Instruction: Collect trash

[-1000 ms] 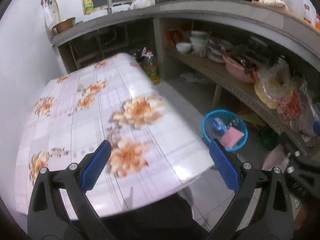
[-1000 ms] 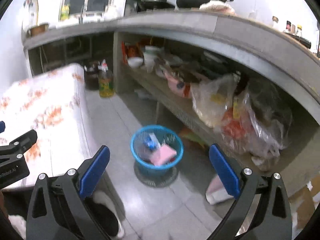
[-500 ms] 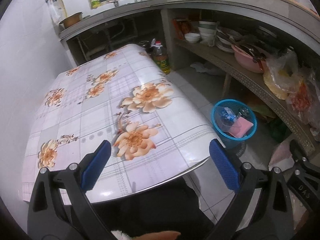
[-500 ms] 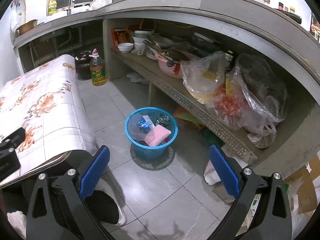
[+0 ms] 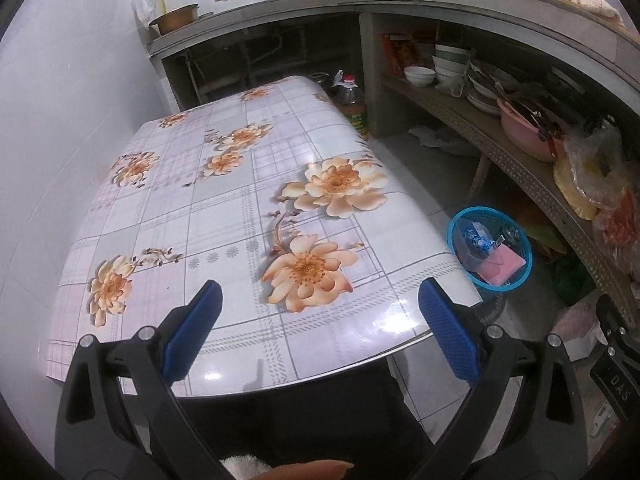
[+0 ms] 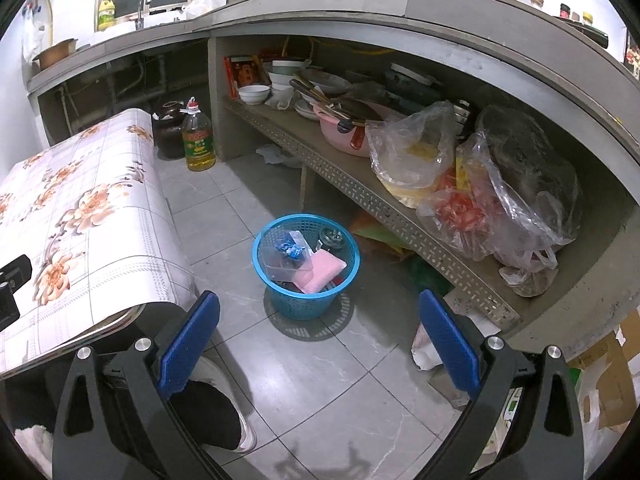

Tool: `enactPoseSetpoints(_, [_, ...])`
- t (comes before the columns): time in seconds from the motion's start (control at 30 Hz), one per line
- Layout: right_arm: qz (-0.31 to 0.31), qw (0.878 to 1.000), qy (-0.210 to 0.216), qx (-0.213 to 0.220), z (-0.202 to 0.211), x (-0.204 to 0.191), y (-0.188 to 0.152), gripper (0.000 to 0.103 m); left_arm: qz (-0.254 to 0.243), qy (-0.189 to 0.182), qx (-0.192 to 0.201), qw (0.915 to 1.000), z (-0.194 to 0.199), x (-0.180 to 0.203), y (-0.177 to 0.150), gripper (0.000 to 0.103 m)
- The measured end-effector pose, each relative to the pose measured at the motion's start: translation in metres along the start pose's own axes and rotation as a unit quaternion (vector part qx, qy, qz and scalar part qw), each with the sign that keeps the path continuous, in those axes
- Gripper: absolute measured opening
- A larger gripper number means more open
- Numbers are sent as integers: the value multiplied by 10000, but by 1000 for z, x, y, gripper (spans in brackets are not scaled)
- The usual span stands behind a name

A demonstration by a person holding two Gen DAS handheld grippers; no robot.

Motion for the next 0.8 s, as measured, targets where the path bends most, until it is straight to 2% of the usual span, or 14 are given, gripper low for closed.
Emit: enactPoseSetpoints(0.8, [19, 10000, 2, 37, 1, -1, 3, 97, -43, -84, 1, 10000, 3, 6, 0, 94])
Point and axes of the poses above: each gripper's, at about its wrist camera, not at the fingertips, and z roughly against the way its jaws point, x to its right, y to its top, the point moved 9 cm from there along -z, roughly the way its jaws point, and after that the axes turned 6 degrees about x, right-handed, at the moved point
